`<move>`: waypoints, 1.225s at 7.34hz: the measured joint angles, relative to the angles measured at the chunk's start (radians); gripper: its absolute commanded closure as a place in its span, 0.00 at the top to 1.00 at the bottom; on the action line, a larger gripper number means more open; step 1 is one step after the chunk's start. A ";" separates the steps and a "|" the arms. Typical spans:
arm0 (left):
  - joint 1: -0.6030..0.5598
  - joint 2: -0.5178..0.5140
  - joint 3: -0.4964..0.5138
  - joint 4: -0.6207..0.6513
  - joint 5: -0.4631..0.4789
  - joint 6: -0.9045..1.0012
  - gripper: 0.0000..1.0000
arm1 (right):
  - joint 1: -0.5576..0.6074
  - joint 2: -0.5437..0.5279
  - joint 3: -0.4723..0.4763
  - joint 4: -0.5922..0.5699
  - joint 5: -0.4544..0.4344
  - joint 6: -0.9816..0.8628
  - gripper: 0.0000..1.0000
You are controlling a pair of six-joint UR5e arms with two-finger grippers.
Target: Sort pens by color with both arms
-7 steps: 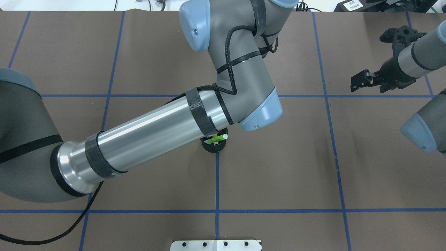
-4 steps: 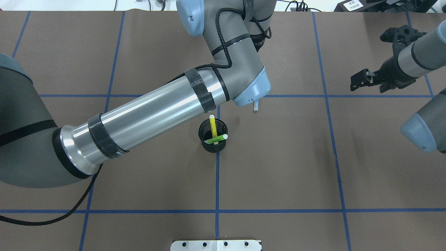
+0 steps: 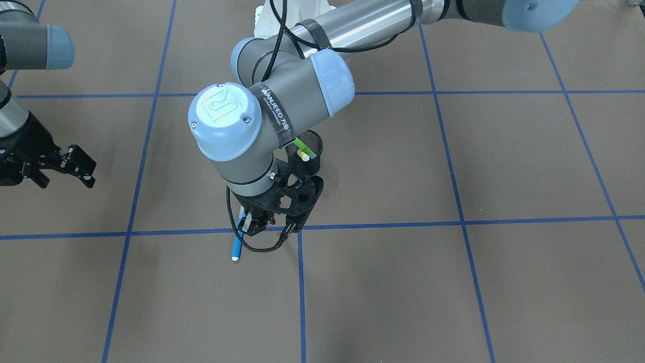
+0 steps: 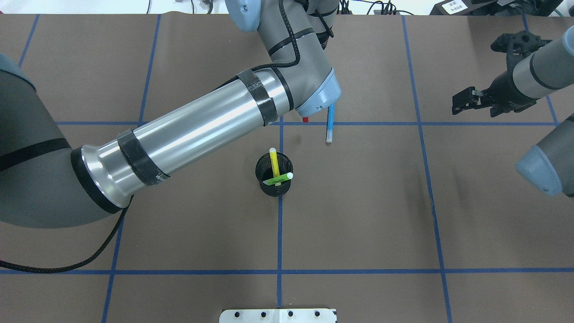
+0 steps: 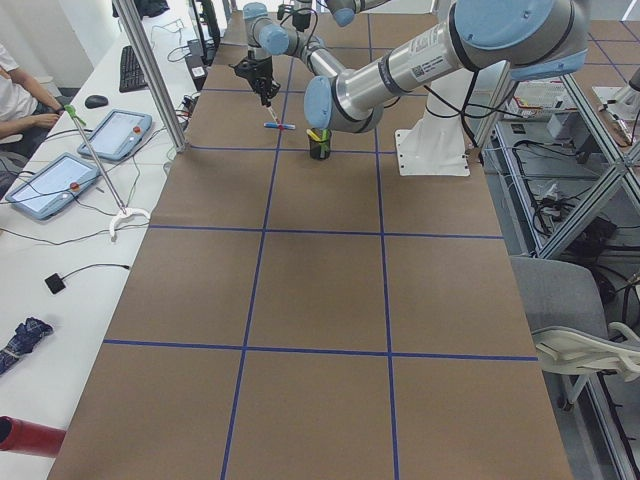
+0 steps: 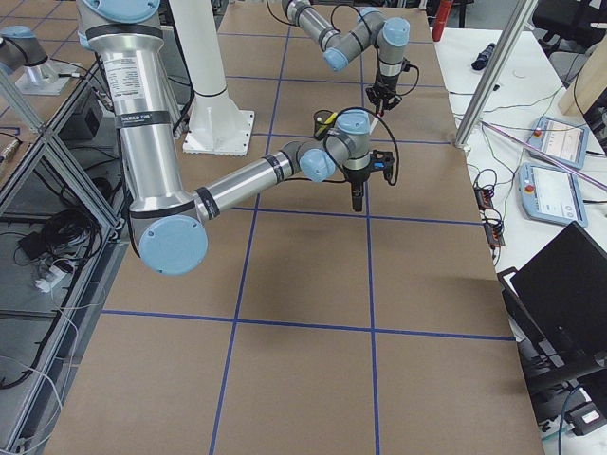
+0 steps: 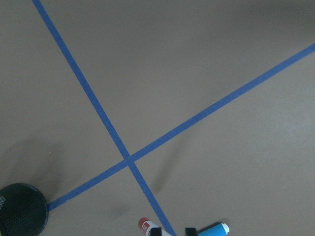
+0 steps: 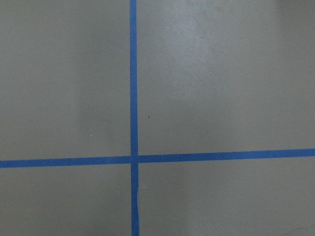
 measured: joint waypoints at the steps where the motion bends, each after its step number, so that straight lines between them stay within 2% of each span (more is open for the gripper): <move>1: 0.000 -0.017 0.009 0.050 -0.027 -0.005 0.00 | 0.000 -0.001 0.001 0.000 -0.004 0.008 0.98; 3: 0.000 -0.048 0.029 0.133 -0.070 -0.060 0.00 | 0.000 -0.003 0.002 0.000 -0.014 0.016 0.98; 5: 0.000 -0.061 0.065 0.144 -0.074 -0.093 0.00 | -0.001 -0.001 0.004 0.000 -0.019 0.025 0.98; 7: -0.019 -0.064 0.063 0.043 -0.067 -0.115 0.00 | -0.002 0.006 0.006 0.000 -0.021 0.039 0.98; 9: -0.042 -0.053 0.008 -0.112 0.028 -0.119 0.00 | -0.005 0.008 0.006 0.000 -0.030 0.043 0.98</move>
